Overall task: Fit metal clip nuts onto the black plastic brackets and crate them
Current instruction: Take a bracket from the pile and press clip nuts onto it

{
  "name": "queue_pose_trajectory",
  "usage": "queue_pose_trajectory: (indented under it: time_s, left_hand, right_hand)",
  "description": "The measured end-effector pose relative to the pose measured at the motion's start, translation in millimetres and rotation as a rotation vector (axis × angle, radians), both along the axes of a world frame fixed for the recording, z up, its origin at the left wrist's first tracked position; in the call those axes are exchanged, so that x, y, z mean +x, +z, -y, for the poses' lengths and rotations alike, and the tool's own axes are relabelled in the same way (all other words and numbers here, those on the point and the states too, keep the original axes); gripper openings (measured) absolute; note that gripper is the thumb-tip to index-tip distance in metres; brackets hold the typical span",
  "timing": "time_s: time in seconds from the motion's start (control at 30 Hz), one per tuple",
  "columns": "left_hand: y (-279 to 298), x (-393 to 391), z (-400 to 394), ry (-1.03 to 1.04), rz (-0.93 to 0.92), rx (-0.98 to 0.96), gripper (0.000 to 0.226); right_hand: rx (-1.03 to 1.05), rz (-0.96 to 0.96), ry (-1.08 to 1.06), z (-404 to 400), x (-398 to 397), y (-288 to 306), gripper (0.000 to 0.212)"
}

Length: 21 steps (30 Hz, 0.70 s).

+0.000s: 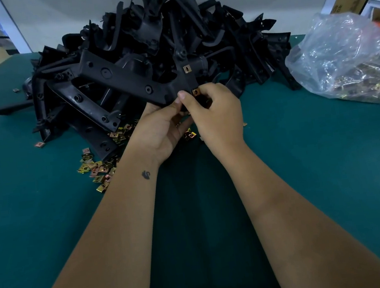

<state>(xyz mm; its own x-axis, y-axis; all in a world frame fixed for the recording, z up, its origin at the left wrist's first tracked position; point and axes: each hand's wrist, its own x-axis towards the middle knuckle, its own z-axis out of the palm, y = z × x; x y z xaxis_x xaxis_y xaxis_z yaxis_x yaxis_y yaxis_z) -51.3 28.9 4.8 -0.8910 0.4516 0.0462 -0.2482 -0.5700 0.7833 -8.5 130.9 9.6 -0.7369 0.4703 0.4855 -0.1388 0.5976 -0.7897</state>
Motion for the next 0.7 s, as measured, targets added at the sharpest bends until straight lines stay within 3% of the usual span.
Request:
queue_pose_trajectory:
  time_s: [0.2, 0.37, 0.5, 0.63, 0.7]
  left_hand:
    - [-0.7, -1.2, 1.7, -0.002, 0.032, -0.012, 0.023]
    - [-0.7, -1.0, 2.7, -0.021, 0.027, -0.024, 0.028]
    - [-0.4, 0.4, 1.6, -0.022, 0.02, -0.064, 0.028]
    - [1.3, 0.8, 4.4, -0.033, 0.073, -0.016, 0.025]
    - [2.3, 0.8, 6.7, -0.046, 0.105, -0.006, 0.037]
  right_hand:
    - [-0.006, -0.027, 0.023, 0.2, 1.3, 1.1, 0.026]
    - [-0.02, -0.079, 0.057, 0.9, 3.7, 2.6, 0.047]
    - [0.006, -0.119, 0.059, -1.6, 4.2, 2.6, 0.043]
    - [-0.032, -0.119, 0.087, -1.2, 5.5, 2.0, 0.051]
    - [-0.075, -0.108, 0.098, -1.3, 5.4, 1.8, 0.052]
